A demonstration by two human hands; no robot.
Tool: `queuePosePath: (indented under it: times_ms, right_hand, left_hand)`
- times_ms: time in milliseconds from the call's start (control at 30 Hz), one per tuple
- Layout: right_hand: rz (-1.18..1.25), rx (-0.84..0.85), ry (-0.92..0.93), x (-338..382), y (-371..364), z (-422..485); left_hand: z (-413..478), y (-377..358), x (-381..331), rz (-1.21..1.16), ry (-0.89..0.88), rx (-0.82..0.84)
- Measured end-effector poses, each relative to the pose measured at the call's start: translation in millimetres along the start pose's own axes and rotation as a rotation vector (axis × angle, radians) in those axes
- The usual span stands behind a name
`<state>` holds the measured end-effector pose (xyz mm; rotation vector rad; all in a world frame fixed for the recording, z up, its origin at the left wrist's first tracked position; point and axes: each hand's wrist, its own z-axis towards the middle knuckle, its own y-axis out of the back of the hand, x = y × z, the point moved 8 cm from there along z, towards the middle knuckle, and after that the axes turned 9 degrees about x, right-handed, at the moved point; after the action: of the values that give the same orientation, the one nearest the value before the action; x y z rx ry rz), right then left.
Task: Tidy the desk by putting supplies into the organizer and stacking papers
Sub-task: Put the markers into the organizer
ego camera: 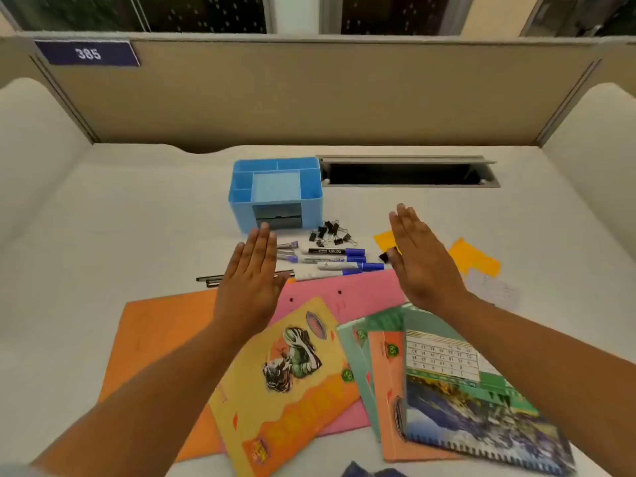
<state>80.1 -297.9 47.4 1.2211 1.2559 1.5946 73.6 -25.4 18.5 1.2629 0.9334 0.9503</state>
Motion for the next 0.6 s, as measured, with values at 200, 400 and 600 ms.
queuePosePath:
  times_ms: [200,400,600]
  right_hand:
    - [0.057,0.128,-0.096,-12,-51,-46]
    - [0.118,0.212,-0.175,-14,-80,-82]
    - [0.019,0.291,-0.184,-16,-99,-92]
  left_hand:
    - [-52,-49,-5,-0.063,0.07,0.111]
    - [-79,-74,-13,-0.167,0.042,0.177]
    - [-83,-84,-9,-0.25,0.085,0.236]
